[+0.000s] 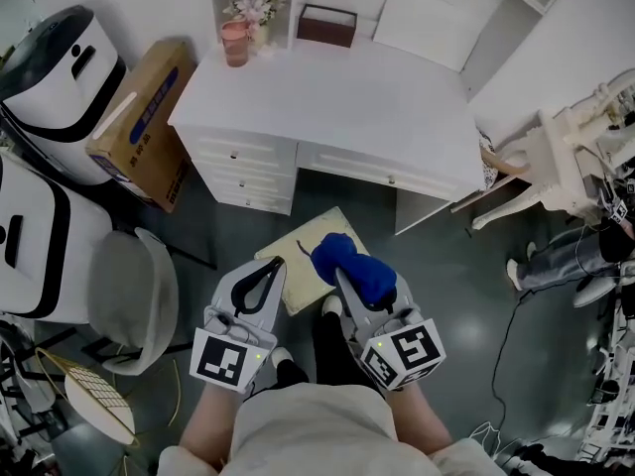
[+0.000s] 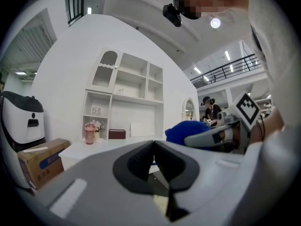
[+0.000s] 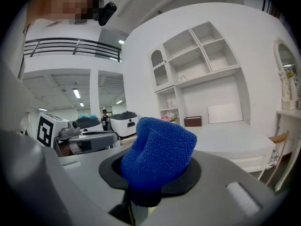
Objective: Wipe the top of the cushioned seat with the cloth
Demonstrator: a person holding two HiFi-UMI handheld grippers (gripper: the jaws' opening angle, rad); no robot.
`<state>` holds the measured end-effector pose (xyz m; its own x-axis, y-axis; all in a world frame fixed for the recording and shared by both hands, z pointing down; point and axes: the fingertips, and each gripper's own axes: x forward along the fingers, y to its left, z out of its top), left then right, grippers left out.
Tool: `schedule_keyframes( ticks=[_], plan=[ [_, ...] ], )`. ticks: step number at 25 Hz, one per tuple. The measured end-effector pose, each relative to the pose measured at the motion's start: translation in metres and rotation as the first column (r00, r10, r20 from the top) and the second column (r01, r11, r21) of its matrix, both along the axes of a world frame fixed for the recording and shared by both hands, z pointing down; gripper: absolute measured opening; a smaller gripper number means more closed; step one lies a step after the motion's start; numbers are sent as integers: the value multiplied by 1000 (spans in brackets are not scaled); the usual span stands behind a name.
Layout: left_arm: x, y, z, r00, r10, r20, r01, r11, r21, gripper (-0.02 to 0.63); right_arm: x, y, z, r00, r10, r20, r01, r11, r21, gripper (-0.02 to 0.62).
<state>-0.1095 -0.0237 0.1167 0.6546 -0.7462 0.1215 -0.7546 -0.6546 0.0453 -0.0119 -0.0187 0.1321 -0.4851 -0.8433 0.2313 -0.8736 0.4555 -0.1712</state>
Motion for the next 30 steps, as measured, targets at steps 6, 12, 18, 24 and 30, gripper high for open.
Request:
schedule_keyframes(
  ticks=[6, 12, 18, 24, 30],
  plan=[
    [15, -35, 9, 999, -40, 0, 40, 999, -24, 0, 19, -42, 8, 999, -34, -10, 34, 999, -22, 118],
    [26, -62, 27, 997, -83, 10, 83, 995, -56, 0, 35, -77, 25, 998, -67, -10, 67, 997, -49, 118],
    [41, -84, 50, 994, -108, 29, 110, 989, -96, 0, 50, -104, 50, 995, -99, -7, 98, 991, -88, 118],
    [52, -99, 71, 990, -133, 38, 137, 981, -140, 0, 61, -127, 81, 991, -134, -11, 131, 981, -146, 118],
    [53, -111, 98, 985, -166, 37, 170, 968, -183, 0, 60, -145, 113, 985, -173, -17, 167, 968, -190, 118]
  ],
)
